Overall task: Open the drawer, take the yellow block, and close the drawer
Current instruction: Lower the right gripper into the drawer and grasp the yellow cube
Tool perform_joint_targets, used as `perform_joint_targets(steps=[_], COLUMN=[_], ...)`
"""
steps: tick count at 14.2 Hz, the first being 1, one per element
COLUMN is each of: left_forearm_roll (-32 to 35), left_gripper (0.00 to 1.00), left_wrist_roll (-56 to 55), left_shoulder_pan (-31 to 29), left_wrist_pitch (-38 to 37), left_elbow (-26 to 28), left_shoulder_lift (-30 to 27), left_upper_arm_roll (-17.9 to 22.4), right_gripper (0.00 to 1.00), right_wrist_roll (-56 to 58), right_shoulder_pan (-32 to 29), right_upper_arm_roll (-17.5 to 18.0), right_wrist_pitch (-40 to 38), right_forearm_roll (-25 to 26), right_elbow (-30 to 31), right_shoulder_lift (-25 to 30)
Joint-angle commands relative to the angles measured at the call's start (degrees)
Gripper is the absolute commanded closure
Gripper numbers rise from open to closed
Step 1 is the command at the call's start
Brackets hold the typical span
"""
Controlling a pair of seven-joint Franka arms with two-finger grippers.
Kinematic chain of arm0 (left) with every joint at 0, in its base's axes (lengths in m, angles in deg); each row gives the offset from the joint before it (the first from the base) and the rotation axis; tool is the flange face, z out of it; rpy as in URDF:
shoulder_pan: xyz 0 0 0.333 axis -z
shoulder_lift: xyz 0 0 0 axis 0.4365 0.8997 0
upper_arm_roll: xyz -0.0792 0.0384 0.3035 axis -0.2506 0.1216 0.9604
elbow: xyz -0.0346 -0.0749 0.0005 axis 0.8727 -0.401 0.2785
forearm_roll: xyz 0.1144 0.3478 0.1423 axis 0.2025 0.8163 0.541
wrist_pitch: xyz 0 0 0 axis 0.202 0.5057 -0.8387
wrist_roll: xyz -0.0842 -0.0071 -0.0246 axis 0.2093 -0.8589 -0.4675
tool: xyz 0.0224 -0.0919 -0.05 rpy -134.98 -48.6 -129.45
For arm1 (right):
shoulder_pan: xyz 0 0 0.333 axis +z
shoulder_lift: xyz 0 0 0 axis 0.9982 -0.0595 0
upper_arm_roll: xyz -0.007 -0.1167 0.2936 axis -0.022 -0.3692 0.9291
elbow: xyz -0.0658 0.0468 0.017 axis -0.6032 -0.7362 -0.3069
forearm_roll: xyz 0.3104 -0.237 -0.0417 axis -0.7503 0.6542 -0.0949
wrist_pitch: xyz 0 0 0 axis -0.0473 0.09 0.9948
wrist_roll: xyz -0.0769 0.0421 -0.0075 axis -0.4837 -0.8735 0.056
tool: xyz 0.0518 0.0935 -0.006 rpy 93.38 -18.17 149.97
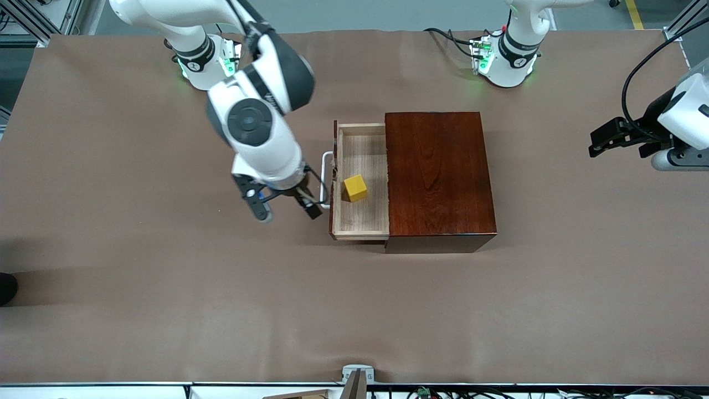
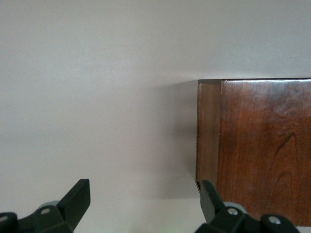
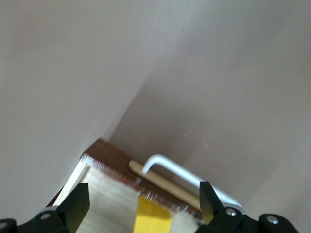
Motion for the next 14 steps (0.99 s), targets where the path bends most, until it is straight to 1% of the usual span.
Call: perform_joint_targets(steps=[1, 3, 5, 8, 11, 14], left_forearm_roll=[1.03, 0.95, 1.03, 0.95, 0.95, 0.95], left_gripper=[0.0, 0.0, 0.0, 0.0, 0.0, 0.0], left_wrist_roll=[0.76, 0.67, 0.67, 0.67, 0.67, 0.67], left_shoulder_pan=[-0.35, -0.26, -0.26, -0.26, -0.26, -0.26], left_wrist_pitch=[0.84, 0.84, 0.84, 0.84, 0.84, 0.84], left_elbow=[1.09, 1.09, 1.09, 1.09, 1.09, 1.09], left_shoulder_lift=[-0.92, -0.92, -0.92, -0.92, -0.92, -0.83], left_upper_arm_roll=[-0.55, -0.64, -0.64, -0.73, -0.73, -0.81], right_gripper=[0.0, 0.0, 0.0, 0.0, 0.0, 0.0], right_wrist_roll=[-8.4, -15.08, -22.19, -30.65, -32.42, -32.16], right_shoulder_pan=[2.04, 3.1, 3.54, 4.5, 6.43, 7.23], right_upper_arm_roll=[-0.61, -0.61, -0.52, -0.26, -0.26, -0.26], right_wrist_pitch=[0.72, 2.22, 2.14, 2.14, 2.4, 4.5], right_forearm_roll=[-0.67, -0.67, -0.85, -2.34, -2.26, -2.17], right_elbow=[-5.02, -5.11, -5.12, -4.76, -4.32, -1.78], right_shoulder_lift=[-3.99, -4.96, -5.14, -5.14, -5.14, -5.14])
